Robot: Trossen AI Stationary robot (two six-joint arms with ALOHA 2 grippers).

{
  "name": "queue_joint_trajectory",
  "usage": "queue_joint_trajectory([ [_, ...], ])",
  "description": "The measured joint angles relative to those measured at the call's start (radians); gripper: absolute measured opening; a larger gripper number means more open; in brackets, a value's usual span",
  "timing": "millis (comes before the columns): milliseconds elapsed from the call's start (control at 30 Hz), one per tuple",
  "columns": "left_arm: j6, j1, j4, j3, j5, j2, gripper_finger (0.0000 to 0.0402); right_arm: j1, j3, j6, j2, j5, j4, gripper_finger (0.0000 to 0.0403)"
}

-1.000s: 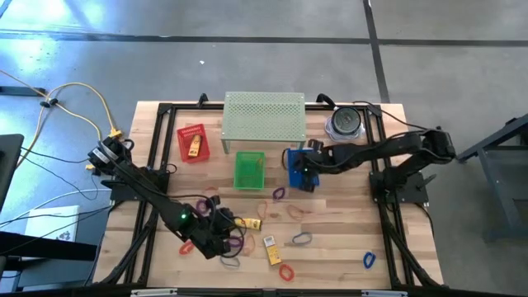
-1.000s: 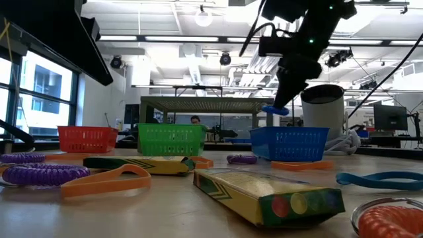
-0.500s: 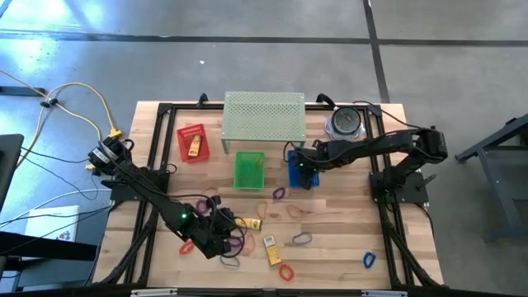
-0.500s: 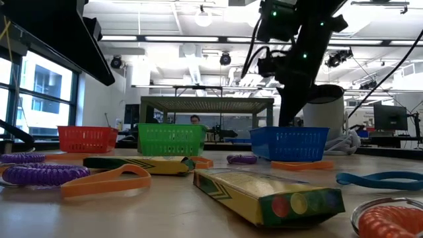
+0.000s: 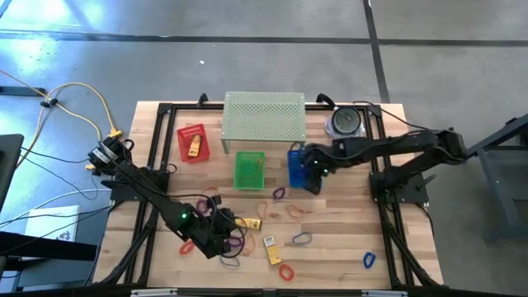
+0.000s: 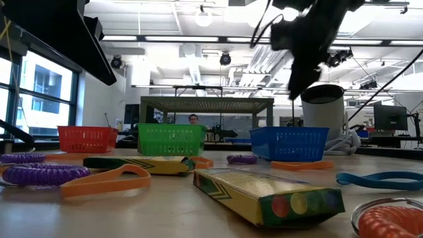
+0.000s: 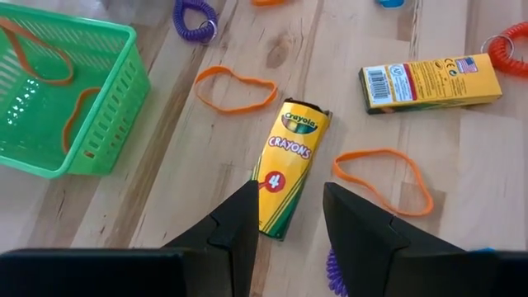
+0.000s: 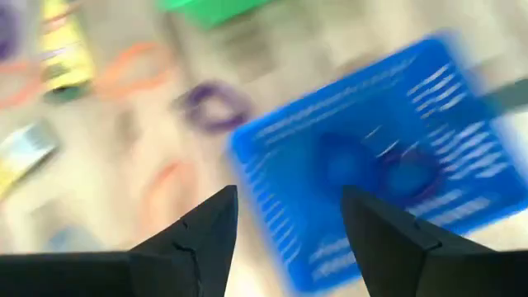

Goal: Pick & Place Office Desk Supplies
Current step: Put the yellow crayon box into the red bin

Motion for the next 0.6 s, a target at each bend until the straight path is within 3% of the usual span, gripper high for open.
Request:
queue_joint_trajectory([
  [133, 0.0, 0.0, 0.0, 0.0, 0.0, 0.0, 0.013, 0.071, 0.0, 0.071, -0.046, -0.158, -0.1, 0.0205],
  [267, 0.0, -0.001, 0.0, 0.0, 0.003, 0.0, 0.013, 0.19, 0.0, 0.144, -0.058, -0.209, -0.138, 0.0205],
  [433, 0.009, -0.001, -0.001, 0.0, 0.004, 0.0, 0.013, 0.353, -0.001, 0.199, -0.044, -0.106, -0.101, 0.0205],
  [600, 0.116, -0.001, -0.036, 0.0, 0.004, 0.0, 0.013, 0.469, -0.001, 0.193, -0.035, 0.049, -0.021, 0.0205],
])
